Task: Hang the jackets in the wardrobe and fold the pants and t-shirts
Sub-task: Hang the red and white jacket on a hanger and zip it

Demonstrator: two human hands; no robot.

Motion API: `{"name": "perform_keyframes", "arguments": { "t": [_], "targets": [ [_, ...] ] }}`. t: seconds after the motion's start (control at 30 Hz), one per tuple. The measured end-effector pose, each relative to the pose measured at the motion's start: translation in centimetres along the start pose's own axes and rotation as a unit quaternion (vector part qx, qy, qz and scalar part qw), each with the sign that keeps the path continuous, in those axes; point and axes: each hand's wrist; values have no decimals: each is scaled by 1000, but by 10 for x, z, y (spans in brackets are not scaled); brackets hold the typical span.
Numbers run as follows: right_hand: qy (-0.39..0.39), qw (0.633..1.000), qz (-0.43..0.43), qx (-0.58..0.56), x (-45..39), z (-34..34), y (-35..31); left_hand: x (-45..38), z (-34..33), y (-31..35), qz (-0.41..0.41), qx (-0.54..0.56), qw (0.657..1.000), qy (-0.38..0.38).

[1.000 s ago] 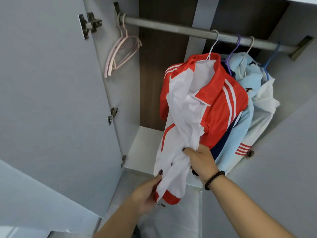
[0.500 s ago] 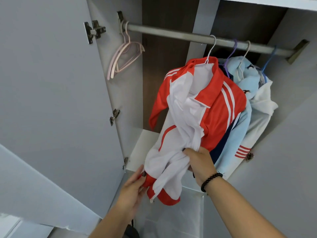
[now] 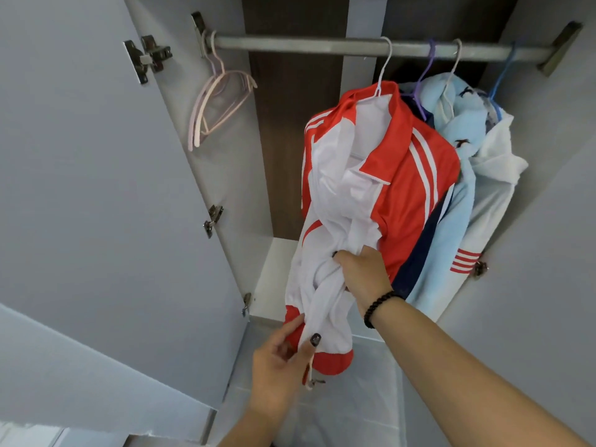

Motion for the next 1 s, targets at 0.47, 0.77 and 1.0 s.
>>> {"name": "perform_keyframes", "arguments": {
  "t": [0.47,0.77,1.0],
  "targets": [
    [77,995,-37,48,51,30,57,-8,16,24,62,85,992,-68],
    [-116,960,-254,3,133,-27,96,-1,57,47,117,176,971,-111],
    [-76,863,-156,-474,176,-103,89,13,108,74,105,190,964,-152]
  ]
}}
Point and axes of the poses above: each hand's wrist, its own x-axis away from the middle knuckle, its own z-axis out of the back of the hand, y = z × x, and after that the axes turned 1 degree about -x, right-handed
